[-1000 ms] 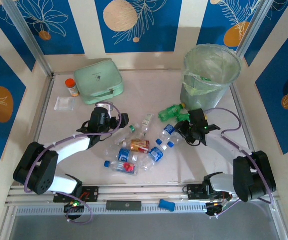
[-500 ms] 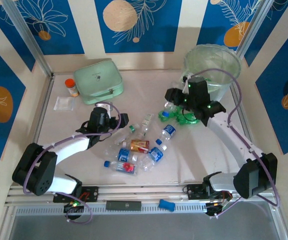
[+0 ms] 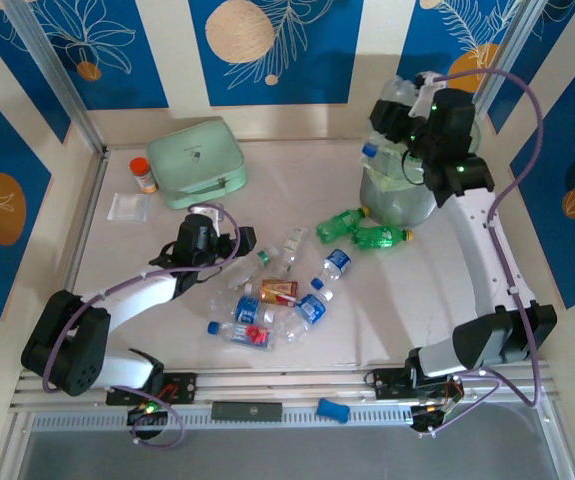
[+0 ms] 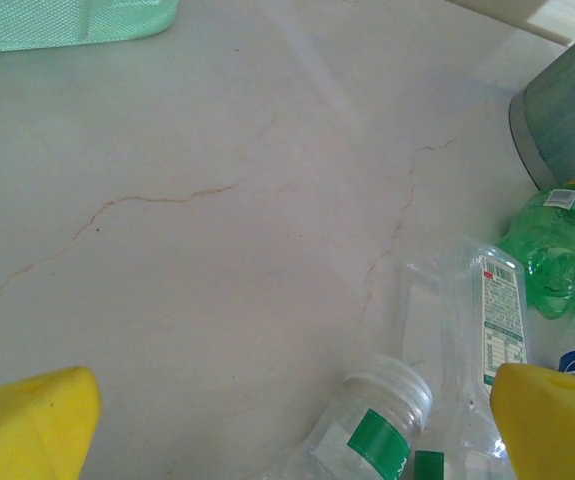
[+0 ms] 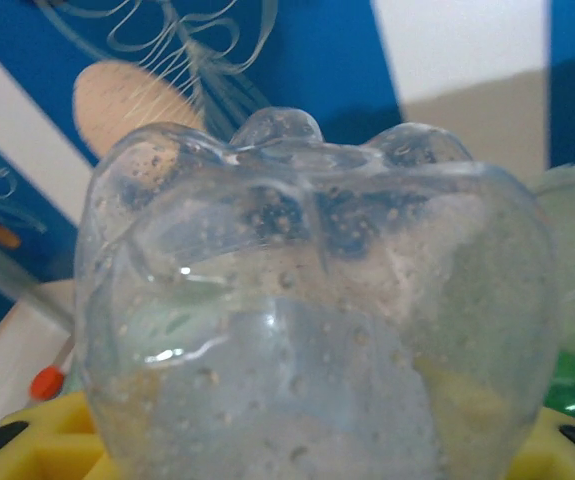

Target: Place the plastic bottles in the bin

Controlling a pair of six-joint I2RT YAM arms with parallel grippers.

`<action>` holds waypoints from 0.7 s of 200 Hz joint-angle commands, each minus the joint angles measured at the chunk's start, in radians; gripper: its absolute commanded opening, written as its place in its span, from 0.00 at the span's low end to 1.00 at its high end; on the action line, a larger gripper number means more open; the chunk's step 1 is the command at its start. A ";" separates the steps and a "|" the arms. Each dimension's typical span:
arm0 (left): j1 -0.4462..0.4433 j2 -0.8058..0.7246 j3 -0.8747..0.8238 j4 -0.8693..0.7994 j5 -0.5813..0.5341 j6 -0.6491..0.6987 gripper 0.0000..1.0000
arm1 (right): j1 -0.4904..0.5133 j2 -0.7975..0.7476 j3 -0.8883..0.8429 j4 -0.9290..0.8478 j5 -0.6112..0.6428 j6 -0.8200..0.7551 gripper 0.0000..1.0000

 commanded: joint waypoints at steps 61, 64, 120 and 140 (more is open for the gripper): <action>0.010 0.035 0.090 -0.010 0.037 -0.016 1.00 | -0.261 0.173 0.086 -0.092 0.035 -0.016 0.51; 0.010 0.037 0.091 -0.010 0.038 -0.016 1.00 | -0.266 0.176 0.083 -0.093 0.030 -0.013 0.51; 0.010 0.048 0.103 -0.015 0.050 -0.026 1.00 | -0.288 0.222 0.038 -0.100 -0.037 0.026 0.56; 0.010 0.047 0.103 -0.015 0.053 -0.029 1.00 | -0.286 0.226 0.054 -0.110 -0.043 0.027 0.63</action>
